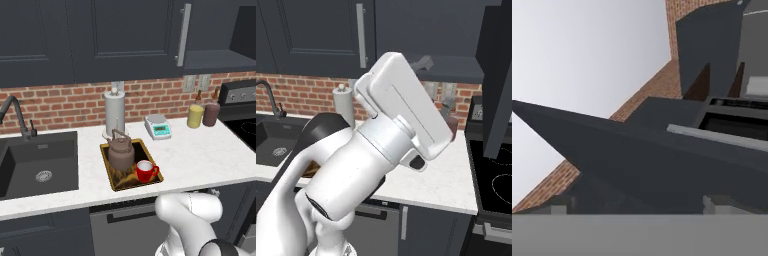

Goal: Pick the kettle from the counter and place it on the tray. Then pick the mug from the cabinet and place it on the tray. Then close the cabinet doors.

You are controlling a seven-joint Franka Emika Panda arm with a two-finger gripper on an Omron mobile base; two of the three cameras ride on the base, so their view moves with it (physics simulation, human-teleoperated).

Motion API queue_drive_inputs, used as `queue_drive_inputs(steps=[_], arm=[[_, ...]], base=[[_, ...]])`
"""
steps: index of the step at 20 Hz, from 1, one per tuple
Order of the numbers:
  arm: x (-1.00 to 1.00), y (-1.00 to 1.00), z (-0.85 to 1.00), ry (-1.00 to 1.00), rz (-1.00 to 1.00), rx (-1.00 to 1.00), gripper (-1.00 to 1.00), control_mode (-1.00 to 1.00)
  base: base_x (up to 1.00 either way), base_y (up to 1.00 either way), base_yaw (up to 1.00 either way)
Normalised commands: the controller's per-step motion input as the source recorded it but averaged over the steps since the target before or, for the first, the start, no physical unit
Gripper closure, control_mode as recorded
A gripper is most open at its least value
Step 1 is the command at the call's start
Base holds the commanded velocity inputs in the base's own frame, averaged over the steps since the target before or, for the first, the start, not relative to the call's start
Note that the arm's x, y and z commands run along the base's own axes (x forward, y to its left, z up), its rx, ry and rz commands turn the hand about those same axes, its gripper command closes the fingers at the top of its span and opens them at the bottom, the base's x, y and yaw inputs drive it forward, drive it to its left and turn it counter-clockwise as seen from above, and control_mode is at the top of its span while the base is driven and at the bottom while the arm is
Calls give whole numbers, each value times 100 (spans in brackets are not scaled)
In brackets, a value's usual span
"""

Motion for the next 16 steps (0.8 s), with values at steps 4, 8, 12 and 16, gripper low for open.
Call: queue_drive_inputs(steps=[4, 8, 12, 16], arm=[[0, -2, -1, 0, -18, -11, -100, -100], [-6, -5, 0, 0, -17, -10, -100, -100], [-12, -18, 0, 0, -21, -8, -100, -100], [-35, -26, 2, 0, -24, 0, -100, -100]], base=[[0, 0, 0], [0, 0, 0], [0, 0, 0], [0, 0, 0]])
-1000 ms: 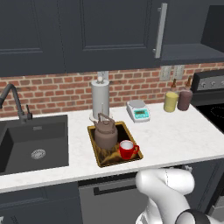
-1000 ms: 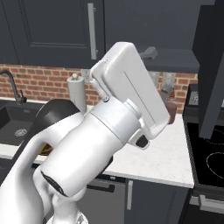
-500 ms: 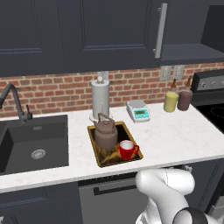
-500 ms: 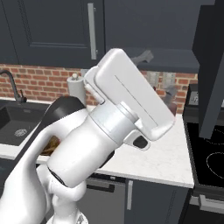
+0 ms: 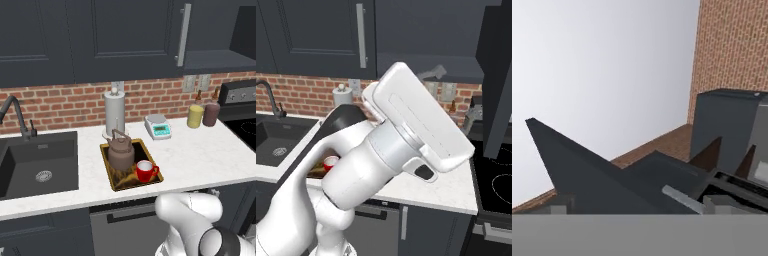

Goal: Pick the kettle from the counter and place it on the tray. Then pick the mug from the cabinet and place it on the tray. Then close the cabinet doors.

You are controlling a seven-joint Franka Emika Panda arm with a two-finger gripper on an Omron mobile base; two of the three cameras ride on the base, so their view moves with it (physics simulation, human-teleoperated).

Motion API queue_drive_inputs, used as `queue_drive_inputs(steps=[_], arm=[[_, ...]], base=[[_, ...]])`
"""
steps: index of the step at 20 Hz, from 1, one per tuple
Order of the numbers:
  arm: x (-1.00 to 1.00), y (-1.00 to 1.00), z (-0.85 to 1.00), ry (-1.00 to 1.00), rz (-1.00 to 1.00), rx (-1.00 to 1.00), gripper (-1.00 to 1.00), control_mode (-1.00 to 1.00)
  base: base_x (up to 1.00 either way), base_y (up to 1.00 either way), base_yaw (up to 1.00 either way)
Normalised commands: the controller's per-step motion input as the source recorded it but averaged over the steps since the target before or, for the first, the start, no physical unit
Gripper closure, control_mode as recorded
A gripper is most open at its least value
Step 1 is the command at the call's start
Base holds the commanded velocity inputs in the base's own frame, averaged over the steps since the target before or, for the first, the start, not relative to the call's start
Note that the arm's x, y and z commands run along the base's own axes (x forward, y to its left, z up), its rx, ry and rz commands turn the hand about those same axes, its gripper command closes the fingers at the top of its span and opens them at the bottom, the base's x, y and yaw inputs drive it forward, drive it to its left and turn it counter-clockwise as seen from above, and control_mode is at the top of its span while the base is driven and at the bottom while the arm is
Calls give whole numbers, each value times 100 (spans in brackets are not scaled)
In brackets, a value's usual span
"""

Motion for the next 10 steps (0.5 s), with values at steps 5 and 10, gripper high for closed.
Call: queue_drive_inputs(steps=[5, 10], arm=[[-10, -36, 1, 3, -17, 2, -100, -100], [-3, -20, 0, -3, -1, 16, -100, -100]], base=[[0, 0, 0], [0, 0, 0]])
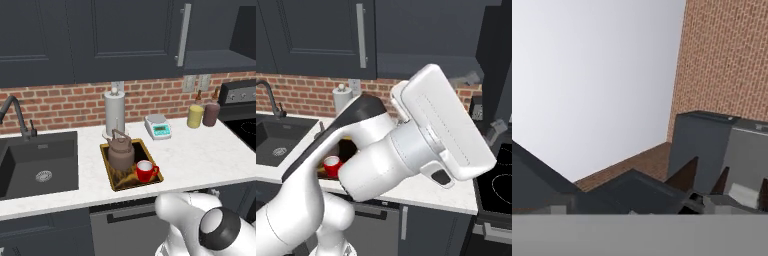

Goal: Pick the kettle from the counter and place it on the tray. Then pick the mug from the cabinet and place it on the tray. Then close the cabinet doors.

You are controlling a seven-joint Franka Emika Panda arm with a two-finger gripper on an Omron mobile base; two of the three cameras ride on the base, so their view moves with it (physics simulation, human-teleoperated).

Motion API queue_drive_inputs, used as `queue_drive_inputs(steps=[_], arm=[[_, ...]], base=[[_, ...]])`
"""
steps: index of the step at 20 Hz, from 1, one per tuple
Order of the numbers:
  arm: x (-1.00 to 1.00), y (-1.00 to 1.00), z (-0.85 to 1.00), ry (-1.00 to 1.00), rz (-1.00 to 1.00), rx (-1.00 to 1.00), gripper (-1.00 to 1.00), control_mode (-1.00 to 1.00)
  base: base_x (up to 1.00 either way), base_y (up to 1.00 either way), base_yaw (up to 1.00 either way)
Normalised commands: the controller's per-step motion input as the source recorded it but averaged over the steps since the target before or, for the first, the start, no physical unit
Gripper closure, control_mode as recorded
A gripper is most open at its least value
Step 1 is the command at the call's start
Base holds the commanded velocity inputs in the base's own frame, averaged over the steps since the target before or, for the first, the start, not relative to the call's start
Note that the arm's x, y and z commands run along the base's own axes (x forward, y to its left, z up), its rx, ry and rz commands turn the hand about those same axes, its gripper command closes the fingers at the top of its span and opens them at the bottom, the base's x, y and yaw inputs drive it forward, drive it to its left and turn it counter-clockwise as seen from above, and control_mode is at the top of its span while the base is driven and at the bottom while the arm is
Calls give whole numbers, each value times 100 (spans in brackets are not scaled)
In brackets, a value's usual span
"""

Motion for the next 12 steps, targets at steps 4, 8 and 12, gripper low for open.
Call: queue_drive_inputs(steps=[4, 8, 12], arm=[[-5, -26, 0, -14, 0, 29, -100, -100], [7, -32, -5, -10, 7, 42, -100, -100], [19, -33, -4, -18, 17, 47, -100, -100]], base=[[0, 0, 0], [0, 0, 0], [0, 0, 0]])
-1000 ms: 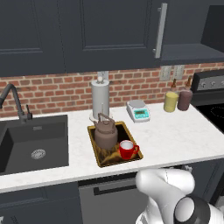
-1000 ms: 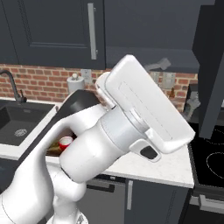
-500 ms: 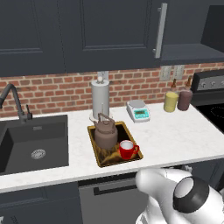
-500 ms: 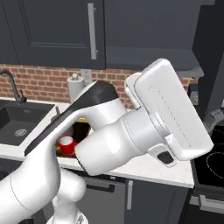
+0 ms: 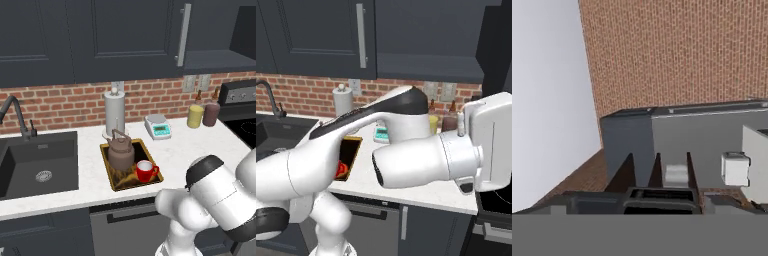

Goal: Pick the kettle from the counter and place it on the tray. Then pick the mug from the cabinet and place it on the tray. Then close the cabinet doors.

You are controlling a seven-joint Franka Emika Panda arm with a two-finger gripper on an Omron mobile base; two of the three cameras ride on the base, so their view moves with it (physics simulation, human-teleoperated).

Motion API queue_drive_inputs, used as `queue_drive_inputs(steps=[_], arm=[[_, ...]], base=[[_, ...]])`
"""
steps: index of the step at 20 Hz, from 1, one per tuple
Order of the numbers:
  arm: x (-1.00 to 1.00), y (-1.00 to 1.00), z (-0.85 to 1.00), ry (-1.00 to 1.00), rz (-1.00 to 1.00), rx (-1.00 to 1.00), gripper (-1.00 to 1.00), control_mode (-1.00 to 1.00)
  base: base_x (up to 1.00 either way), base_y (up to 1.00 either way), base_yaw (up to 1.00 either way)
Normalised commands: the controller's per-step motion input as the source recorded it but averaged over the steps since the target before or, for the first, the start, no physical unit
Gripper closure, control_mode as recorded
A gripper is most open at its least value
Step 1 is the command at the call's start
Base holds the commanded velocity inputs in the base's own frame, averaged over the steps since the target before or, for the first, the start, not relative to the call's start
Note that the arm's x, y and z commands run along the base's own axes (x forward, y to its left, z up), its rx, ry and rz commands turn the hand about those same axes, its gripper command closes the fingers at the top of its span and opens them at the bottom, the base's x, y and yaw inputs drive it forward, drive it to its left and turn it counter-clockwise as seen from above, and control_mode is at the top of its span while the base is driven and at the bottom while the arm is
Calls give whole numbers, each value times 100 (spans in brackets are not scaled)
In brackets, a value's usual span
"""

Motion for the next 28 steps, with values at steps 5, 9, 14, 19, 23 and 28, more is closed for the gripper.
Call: queue_drive_inputs(steps=[5, 9, 14, 19, 23, 28], arm=[[13, -25, 0, -17, 15, 21, -100, -100], [14, -5, 0, -4, 8, 0, -100, -100], [5, -4, -3, 0, 8, -10, -100, -100], [3, -17, -23, 0, 11, -12, -100, -100], [2, -30, -32, 0, 13, -7, -100, -100], [6, -27, -16, 0, 11, -1, -100, -100]], base=[[0, 0, 0], [0, 0, 0], [0, 0, 0], [0, 0, 0], [0, 0, 0], [0, 0, 0]])
